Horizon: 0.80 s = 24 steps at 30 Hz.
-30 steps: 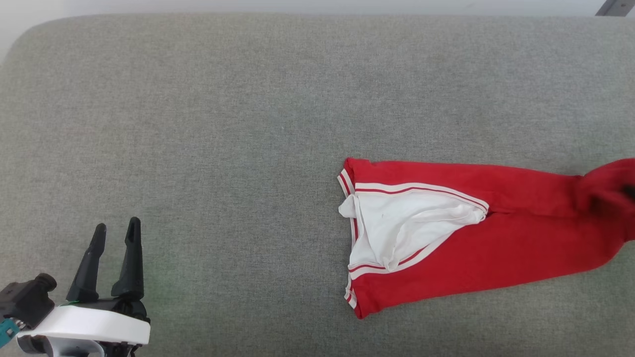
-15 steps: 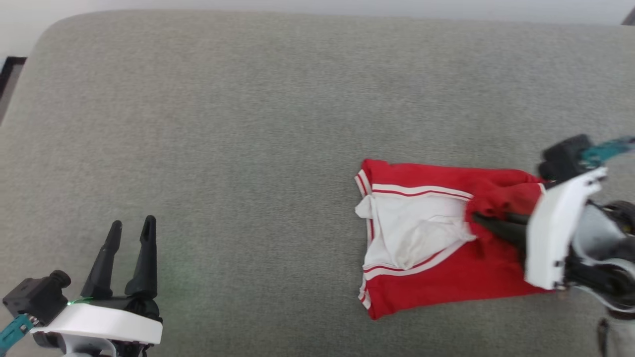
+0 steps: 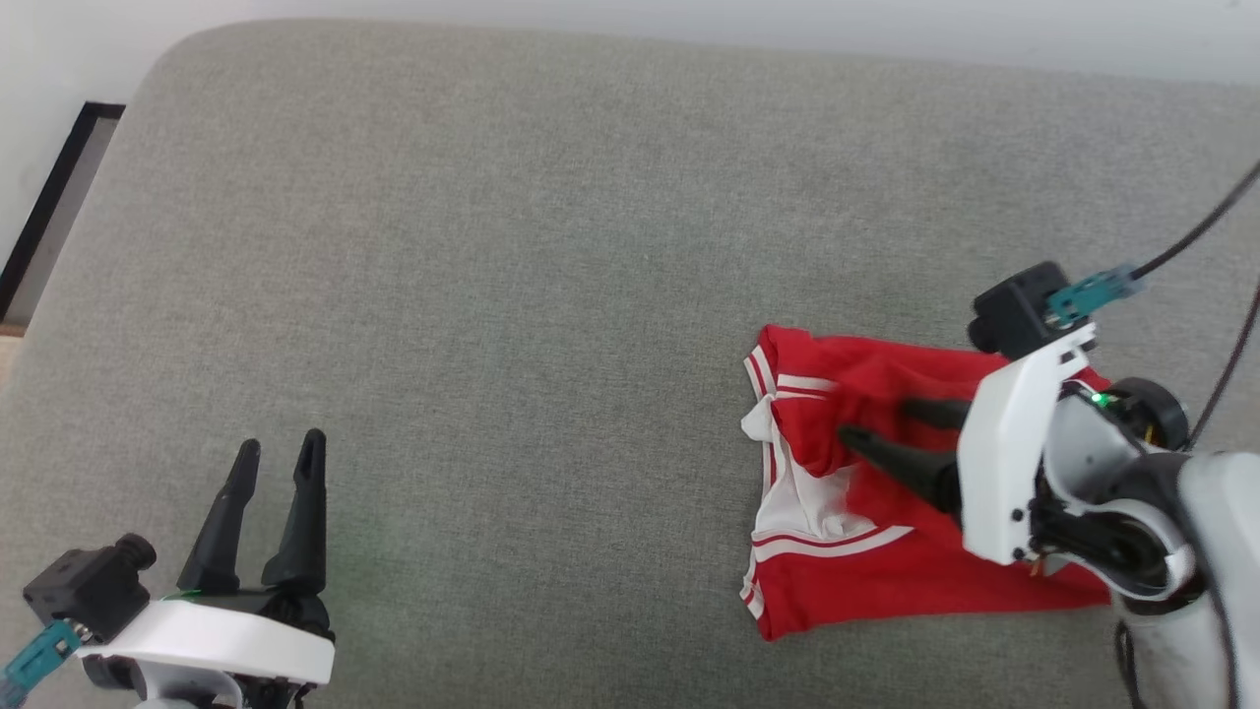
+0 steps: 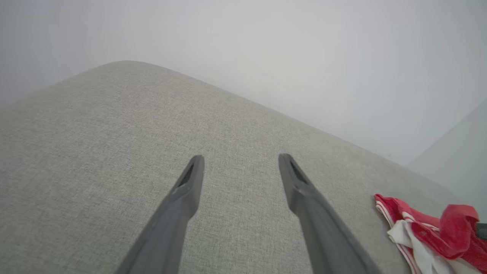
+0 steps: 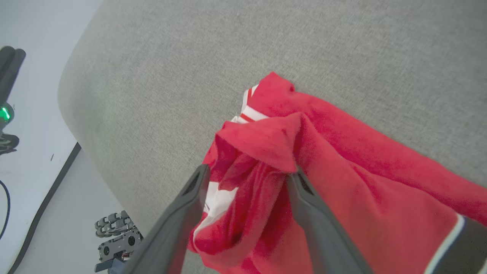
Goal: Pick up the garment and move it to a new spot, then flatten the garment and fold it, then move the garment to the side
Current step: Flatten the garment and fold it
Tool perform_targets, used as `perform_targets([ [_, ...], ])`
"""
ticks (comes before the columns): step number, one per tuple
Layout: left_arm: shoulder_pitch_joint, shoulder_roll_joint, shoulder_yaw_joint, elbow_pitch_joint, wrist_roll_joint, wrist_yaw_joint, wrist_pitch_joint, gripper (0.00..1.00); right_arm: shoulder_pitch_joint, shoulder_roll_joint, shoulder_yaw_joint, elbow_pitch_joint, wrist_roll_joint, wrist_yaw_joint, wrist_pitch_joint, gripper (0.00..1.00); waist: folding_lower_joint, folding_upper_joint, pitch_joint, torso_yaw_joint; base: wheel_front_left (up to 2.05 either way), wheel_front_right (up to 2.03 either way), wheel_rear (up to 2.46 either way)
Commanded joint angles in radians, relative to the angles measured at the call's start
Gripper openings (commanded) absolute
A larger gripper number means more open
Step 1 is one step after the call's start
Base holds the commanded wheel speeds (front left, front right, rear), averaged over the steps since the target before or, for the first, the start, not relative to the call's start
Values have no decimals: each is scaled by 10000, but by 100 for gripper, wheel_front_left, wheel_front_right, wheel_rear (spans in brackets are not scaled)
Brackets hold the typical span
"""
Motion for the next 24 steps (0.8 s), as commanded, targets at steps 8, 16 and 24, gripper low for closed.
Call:
perform_targets([
  [8, 411, 132, 193, -19, -92, -24, -62, 100, 271, -441, -781, -717, 229, -4, -298, 100, -1, 0, -401, -369, 0, 0, 0],
  [16, 668, 230, 409, -77, 172, -25, -62, 100, 975, -595, -1761, -1153, 141, -4, -1432, 100, -1, 0, -799, -889, 0, 0, 0],
  [24, 1141, 171, 827, -52, 645, -25, -62, 100, 2145, -498, -2282, -799, -494, -2, -4430, 100, -1, 0, -1394, -1436, 0, 0, 0],
])
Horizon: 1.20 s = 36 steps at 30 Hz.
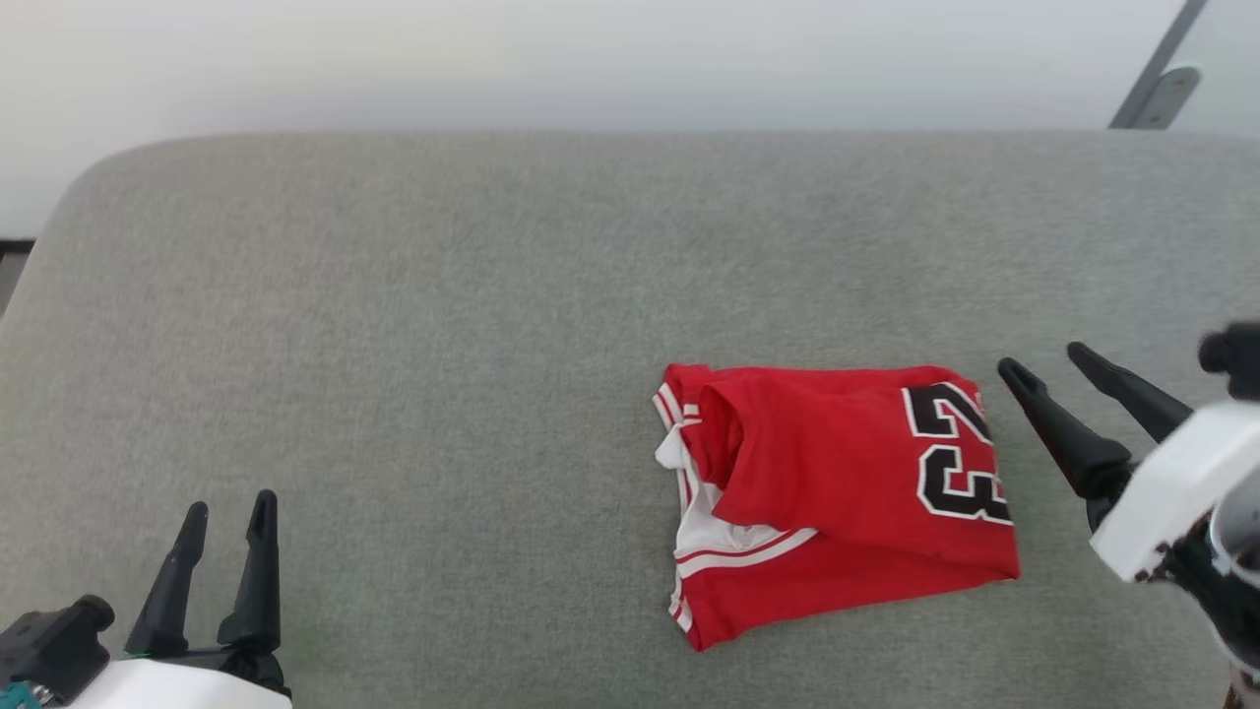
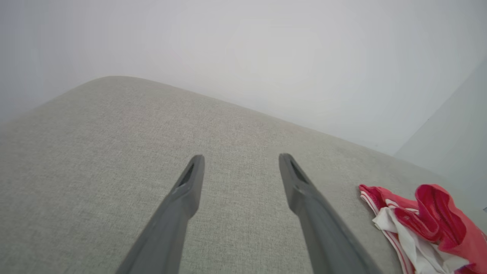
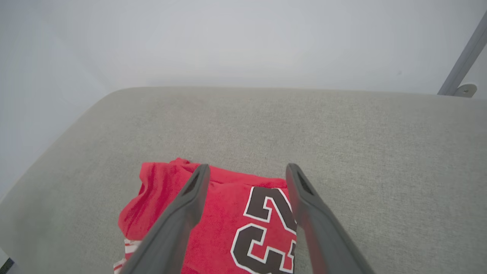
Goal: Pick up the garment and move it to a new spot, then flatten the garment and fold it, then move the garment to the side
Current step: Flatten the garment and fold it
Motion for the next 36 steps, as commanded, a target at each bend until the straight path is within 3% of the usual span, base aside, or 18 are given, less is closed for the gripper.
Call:
perform_targets([
  [1, 194, -37, 125, -64, 151, -25, -62, 100, 330, 21, -21, 115, -170, -4, -847, 100, 0, -1, -282, -190, 0, 0, 0],
  [9, 722, -428, 860, -208, 1113, -24, -60, 100, 1503, 54, 92, 1294, -867, -2, -4166, 100, 0, -1, -870, -435, 0, 0, 0],
  [19, 1284, -569, 1056, -552, 1434, -25, -62, 100, 2121, 166, 230, 2864, -1641, -2, -6684, 100, 0, -1, -1308, -503, 0, 0, 0],
  [27, 1544, -591, 1049, -549, 1421, -25, -62, 100, 2431, 425, 221, 3791, -1934, -4, -7619, 100, 0, -1, -1543, -399, 0, 0, 0],
  [36, 1563, -693, 1072, -470, 1509, -25, -61, 100, 2859, 848, -237, 3699, -2253, -2, -7857, 100, 0, -1, -1630, -286, 0, 0, 0],
])
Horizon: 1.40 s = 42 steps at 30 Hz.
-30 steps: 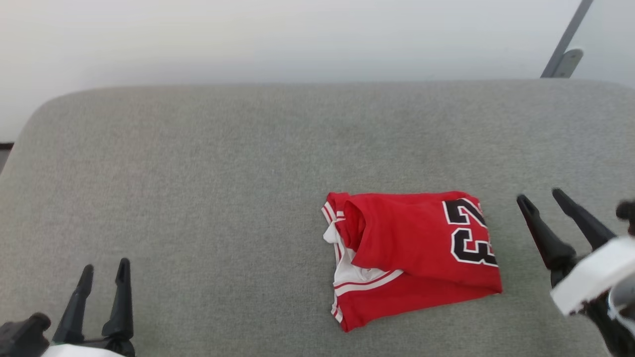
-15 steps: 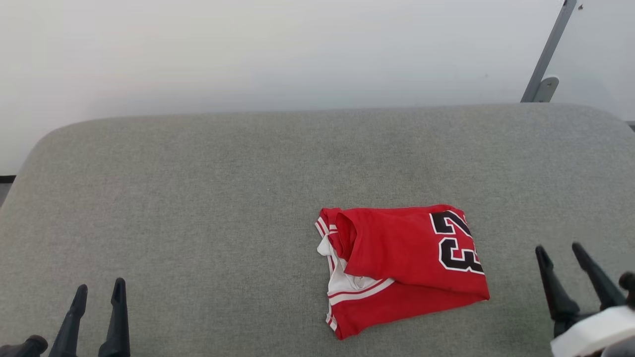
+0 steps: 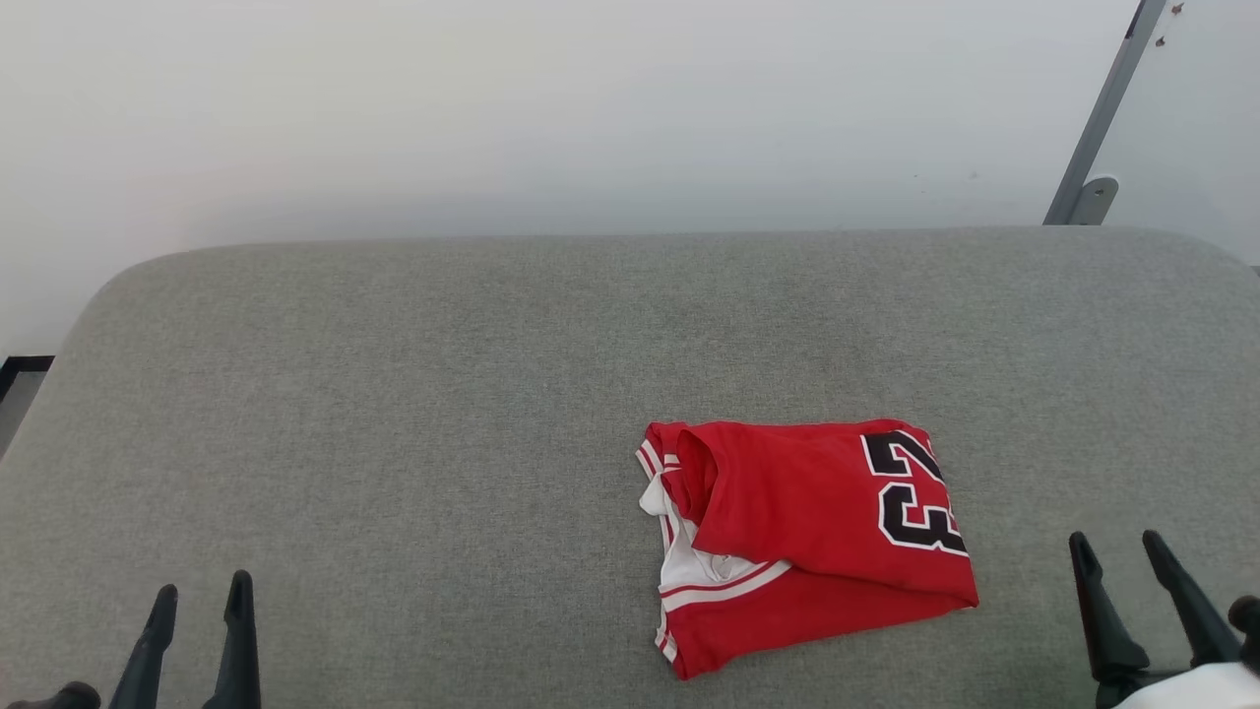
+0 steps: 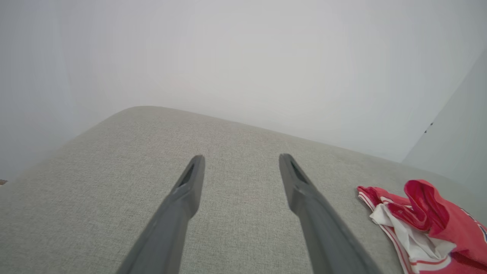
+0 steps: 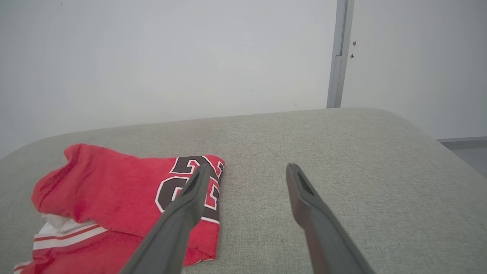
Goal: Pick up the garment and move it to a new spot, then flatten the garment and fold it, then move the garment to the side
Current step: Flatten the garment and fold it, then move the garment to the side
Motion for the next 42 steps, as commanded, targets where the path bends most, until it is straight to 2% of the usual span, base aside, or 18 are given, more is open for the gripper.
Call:
perform_targets([
  [1, 60, -7, -29, 28, 97, -25, -59, 100, 144, 125, -36, -62, -40, -4, -89, 100, 0, -1, -2, 10, 0, 0, 0],
  [15, -270, 99, -272, 115, 236, -26, -60, 100, 166, 357, -6, -293, -30, -4, -87, 100, 0, -1, 95, 84, 0, 0, 0],
  [19, -310, 51, -296, 107, 261, -26, -60, 100, -69, 274, 157, -150, 98, -4, -9, 100, 0, -1, 115, 132, 0, 0, 0],
  [24, -392, -32, -381, 71, 194, -26, -59, 100, -787, -153, 692, 68, 405, -4, 737, 100, 0, -1, 221, 274, 0, 0, 0],
  [29, -528, -6, -645, 66, 147, -26, -59, 100, -1692, -815, 1402, 347, 987, -4, 2250, 100, 0, -1, 423, 551, 0, 0, 0],
  [36, -861, 35, -981, 156, -18, -26, -59, 100, -2968, -1858, 2289, 780, 1969, -1, 4952, 100, 0, -1, 903, 916, 0, 0, 0],
  [42, -1129, 48, -1175, 251, -169, -26, -60, 100, -3878, -2229, 2907, 1370, 2772, -2, 7149, 100, 0, -1, 1245, 1151, 0, 0, 0],
])
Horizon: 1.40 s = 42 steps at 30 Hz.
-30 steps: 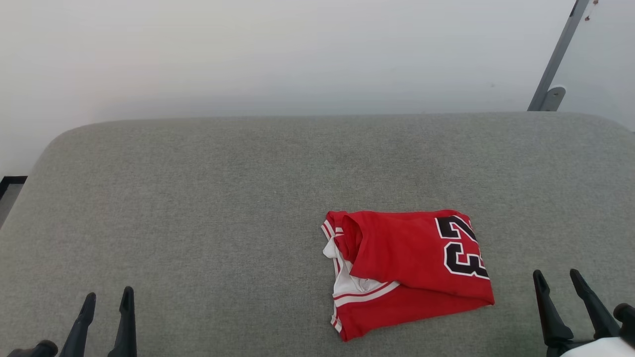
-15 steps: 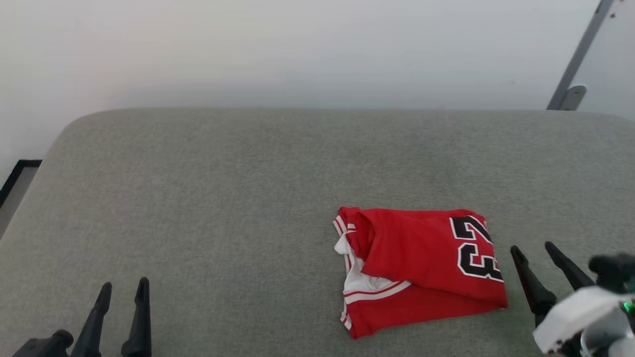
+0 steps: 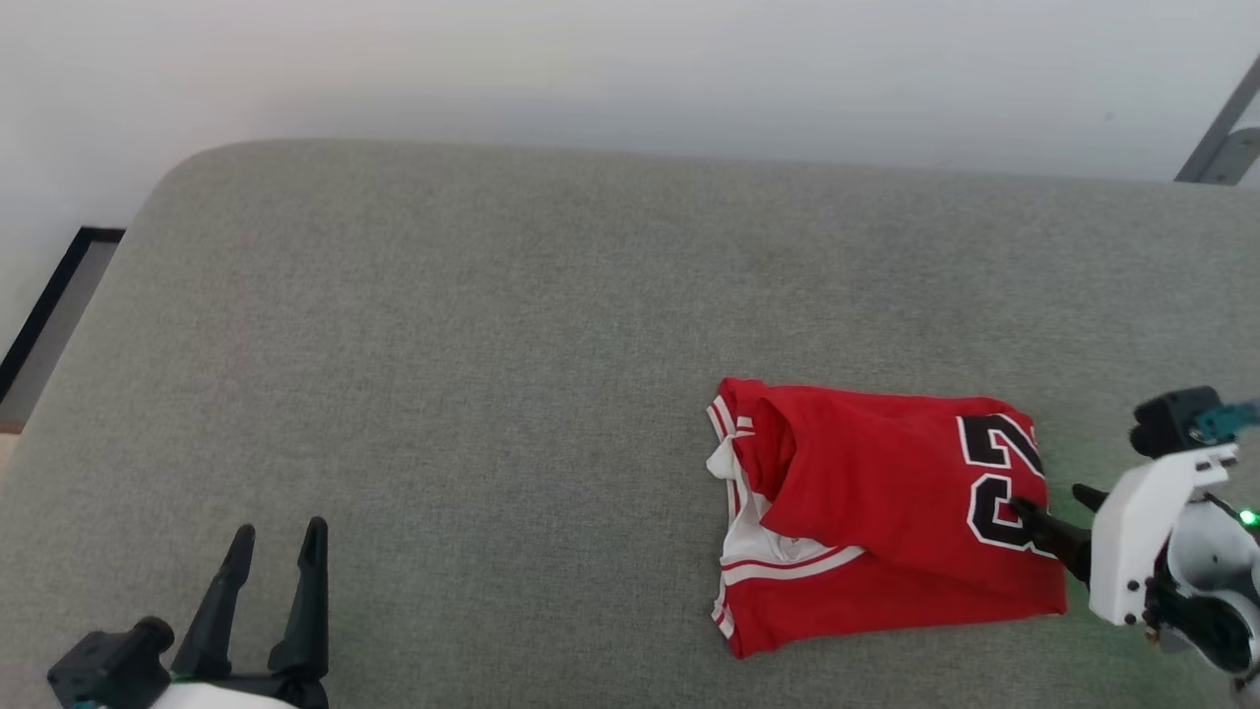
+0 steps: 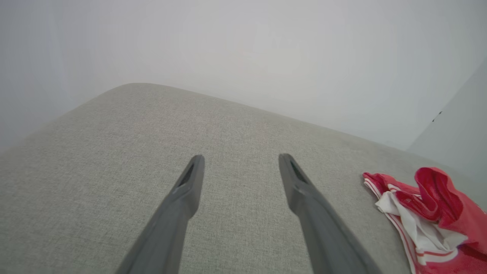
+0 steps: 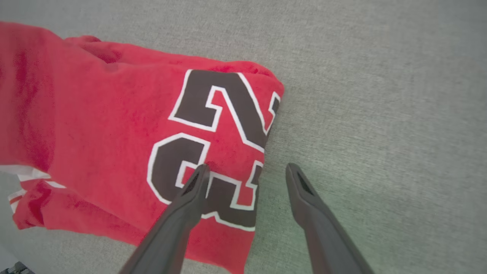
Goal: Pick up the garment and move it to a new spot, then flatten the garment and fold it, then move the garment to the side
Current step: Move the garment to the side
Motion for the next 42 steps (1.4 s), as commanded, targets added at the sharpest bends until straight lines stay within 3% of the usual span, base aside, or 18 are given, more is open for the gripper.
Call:
perform_targets([
  [1, -187, 16, -22, 6, -63, -26, -59, 100, -225, -14, 83, 84, 70, 0, 218, 100, 0, -1, 120, 91, 0, 0, 0],
  [7, -477, -6, -126, 59, -217, -26, -59, 100, -1199, 176, 863, 1200, 426, 0, 1806, 100, 0, -1, 459, 253, 0, 0, 0],
  [11, -666, -43, -250, 119, -303, -26, -59, 100, -1750, 790, 1519, 2456, 802, 1, 2915, 100, 0, -1, 632, 388, 0, 0, 0],
  [12, -716, -49, -282, 134, -315, -26, -59, 100, -1804, 847, 1695, 2596, 837, 1, 3032, 65, 0, -1, 657, 421, 0, 0, 0],
  [13, -748, -51, -302, 143, -332, -26, -59, 100, -1885, 878, 1765, 2693, 901, 1, 3030, 0, 0, -1, 671, 443, 0, 0, 0],
  [20, -816, -131, 5, -7, -400, -26, -61, 100, -2604, 423, 1832, 2427, 1113, -2, 2505, 0, 0, -1, 824, 384, 0, 0, 0],
  [24, -873, -110, 216, -150, -329, -26, -59, 100, -2789, -202, 1848, 1900, 1203, -5, 2140, 0, 0, -1, 884, 192, 0, 0, 0],
  [32, -1095, 90, 108, -323, -132, -27, -55, 100, -3276, -1294, 1635, 1367, 996, -3, 1559, 0, 0, -1, 1046, -660, 0, 0, 0],
  [42, -2165, 330, -765, -393, 32, -27, -53, 100, -4449, -2210, 1188, 2028, 23, -3, 877, 0, 0, -1, 1696, -1859, 0, 0, 0],
])
